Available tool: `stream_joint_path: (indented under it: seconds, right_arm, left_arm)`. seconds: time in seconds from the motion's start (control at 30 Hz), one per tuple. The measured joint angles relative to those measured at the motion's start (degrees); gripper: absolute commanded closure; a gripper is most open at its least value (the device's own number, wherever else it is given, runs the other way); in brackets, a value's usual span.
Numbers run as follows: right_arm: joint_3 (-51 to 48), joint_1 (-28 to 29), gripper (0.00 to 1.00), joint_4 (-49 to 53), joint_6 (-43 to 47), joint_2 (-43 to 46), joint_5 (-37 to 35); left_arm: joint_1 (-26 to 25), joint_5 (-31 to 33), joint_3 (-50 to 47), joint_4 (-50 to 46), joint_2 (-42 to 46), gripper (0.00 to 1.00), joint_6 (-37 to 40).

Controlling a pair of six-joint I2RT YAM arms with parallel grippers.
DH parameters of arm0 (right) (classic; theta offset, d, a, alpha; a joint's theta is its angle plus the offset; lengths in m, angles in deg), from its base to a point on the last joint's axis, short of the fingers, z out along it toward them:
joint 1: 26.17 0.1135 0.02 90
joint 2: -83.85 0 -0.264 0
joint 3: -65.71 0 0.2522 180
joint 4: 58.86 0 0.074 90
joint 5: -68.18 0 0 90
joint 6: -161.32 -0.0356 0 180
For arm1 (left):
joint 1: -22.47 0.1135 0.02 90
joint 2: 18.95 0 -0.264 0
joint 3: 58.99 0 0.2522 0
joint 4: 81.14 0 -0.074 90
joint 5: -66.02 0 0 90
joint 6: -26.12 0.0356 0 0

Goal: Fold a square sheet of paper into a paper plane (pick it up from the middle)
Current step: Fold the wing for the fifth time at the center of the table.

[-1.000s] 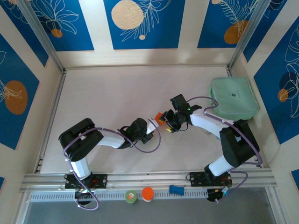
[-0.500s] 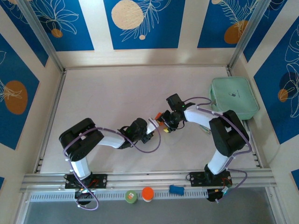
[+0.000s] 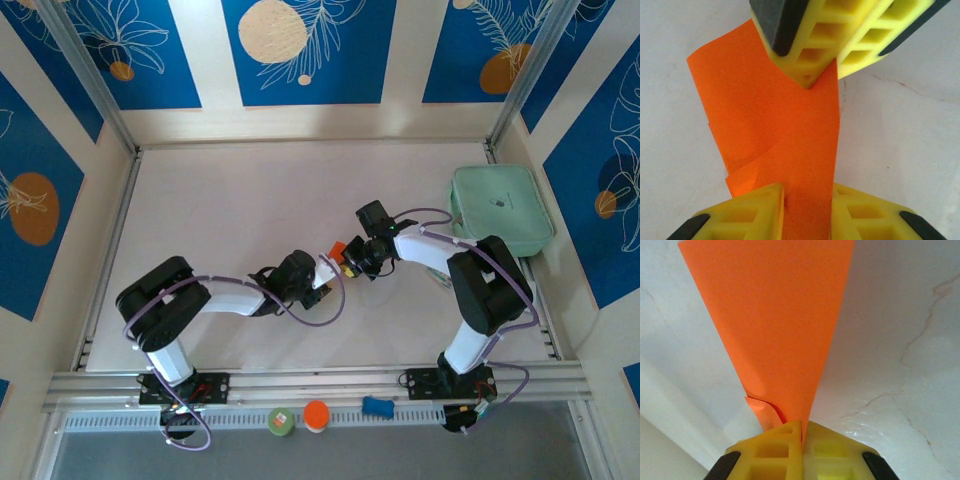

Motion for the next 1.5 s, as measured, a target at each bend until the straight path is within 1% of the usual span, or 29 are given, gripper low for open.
stream_joint_path:
  seconds: [0.17, 0.33, 0.4, 0.43, 0.5, 0.53, 0.6, 0.67, 0.8, 0.97, 1.13, 1.37, 1.5]
  right_arm:
    - [0.00, 0.00, 0.96, -0.20, 0.00, 0.00, 0.02]
    - [0.00, 0.00, 0.96, -0.20, 0.00, 0.00, 0.02]
    - [0.00, 0.00, 0.92, -0.20, 0.00, 0.00, 0.02]
    - [0.00, 0.00, 0.89, -0.20, -0.02, 0.00, 0.02]
    - [0.00, -0.02, 0.78, -0.15, -0.31, 0.00, 0.07]
    - [0.00, -0.02, 0.72, -0.22, -0.37, 0.02, 0.04]
    - [-0.02, -0.11, 0.56, -0.13, -0.35, 0.33, 0.00]
    - [-0.04, -0.33, 0.48, -0.13, -0.13, 1.07, 0.00]
    - [-0.39, -1.40, 0.39, -0.24, 1.05, 3.50, -0.31]
    - [-3.15, -4.02, 0.35, -1.33, 3.02, 8.15, -1.33]
    - [-5.14, -5.86, 0.35, -1.81, 5.25, 11.04, -2.82]
    - [-8.13, -6.12, 0.35, -3.34, 7.04, 13.20, -3.89]
    - [-10.10, -6.10, 0.38, -6.03, 8.26, 13.62, -3.39]
  left_arm:
    - [0.00, -0.37, 0.83, -2.49, -0.09, 0.76, -0.70]
    - [0.00, -0.33, 1.44, -3.21, -0.35, 0.85, -1.27]
    - [0.00, -0.13, 1.57, -3.17, -0.63, 0.89, -1.70]
    - [0.00, -0.11, 1.57, -3.15, -0.76, 0.91, -1.81]
    - [0.02, 0.15, 1.57, -3.15, -1.07, 0.95, -2.32]
    - [0.00, 0.24, 1.57, -3.15, -1.11, 0.96, -2.38]
    - [0.02, 0.31, 1.57, -3.13, -1.27, 1.00, -2.64]
    - [0.02, 0.26, 1.57, -3.15, -1.42, 1.00, -3.30]
    - [0.31, 0.07, 1.68, -3.21, -1.44, 1.00, -5.66]
    - [1.44, -1.40, 1.95, -3.58, -1.44, 1.00, -11.10]
    - [3.48, -4.44, 1.95, -3.41, -1.46, 1.00, -17.75]
    - [5.14, -8.35, 1.95, -2.14, -2.29, 1.00, -26.45]
    - [5.97, -10.60, 1.95, -1.07, -2.86, 1.00, -30.51]
